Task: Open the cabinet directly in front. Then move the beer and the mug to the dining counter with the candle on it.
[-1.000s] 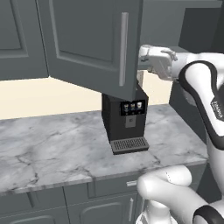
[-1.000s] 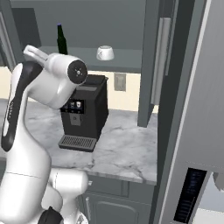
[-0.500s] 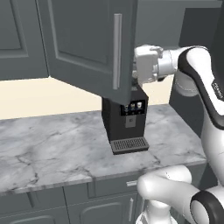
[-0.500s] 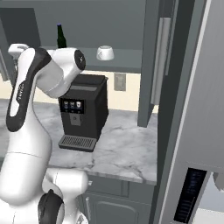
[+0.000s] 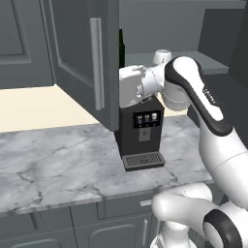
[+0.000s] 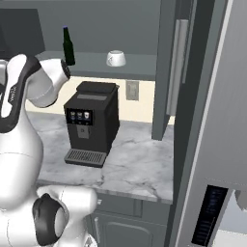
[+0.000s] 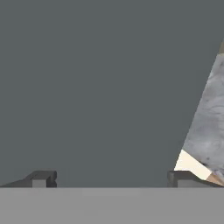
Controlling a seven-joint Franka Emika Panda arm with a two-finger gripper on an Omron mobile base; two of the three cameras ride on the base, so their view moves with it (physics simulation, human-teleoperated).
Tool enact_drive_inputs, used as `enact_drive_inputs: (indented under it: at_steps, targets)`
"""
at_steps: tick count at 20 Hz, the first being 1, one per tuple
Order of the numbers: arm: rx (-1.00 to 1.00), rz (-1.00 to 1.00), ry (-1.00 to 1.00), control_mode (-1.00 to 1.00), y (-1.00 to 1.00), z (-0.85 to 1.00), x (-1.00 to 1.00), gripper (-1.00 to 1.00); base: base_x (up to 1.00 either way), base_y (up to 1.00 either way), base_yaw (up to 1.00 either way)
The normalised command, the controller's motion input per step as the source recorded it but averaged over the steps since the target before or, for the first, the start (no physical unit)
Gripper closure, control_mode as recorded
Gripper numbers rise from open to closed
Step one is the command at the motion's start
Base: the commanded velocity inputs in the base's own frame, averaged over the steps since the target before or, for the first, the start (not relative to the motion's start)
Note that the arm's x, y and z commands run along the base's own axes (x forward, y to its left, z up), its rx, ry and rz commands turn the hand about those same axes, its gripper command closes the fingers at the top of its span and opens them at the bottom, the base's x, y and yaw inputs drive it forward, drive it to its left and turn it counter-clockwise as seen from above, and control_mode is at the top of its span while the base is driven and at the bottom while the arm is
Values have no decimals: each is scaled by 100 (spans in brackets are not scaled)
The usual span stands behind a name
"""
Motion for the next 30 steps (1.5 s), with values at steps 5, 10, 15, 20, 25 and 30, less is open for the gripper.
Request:
enact_drive_inputs:
  at_steps: [5, 10, 15, 20, 25, 30]
  targets:
    - [0, -3, -2, -100, 100, -36, -32, -100, 0, 0, 0]
    - [5, -21, -9, -100, 92, -7, -33, -100, 0, 0, 0]
    - [-1, 0, -4, -100, -30, 2, 3, -100, 0, 0, 0]
    - [-33, -4, -17, -100, -100, 24, 0, -100, 0, 0, 0]
    - [-41, -9, -11, -100, -100, 33, 2, -100, 0, 0, 0]
    - [-26, -17, -8, -100, -100, 30, 22, -100, 0, 0, 0]
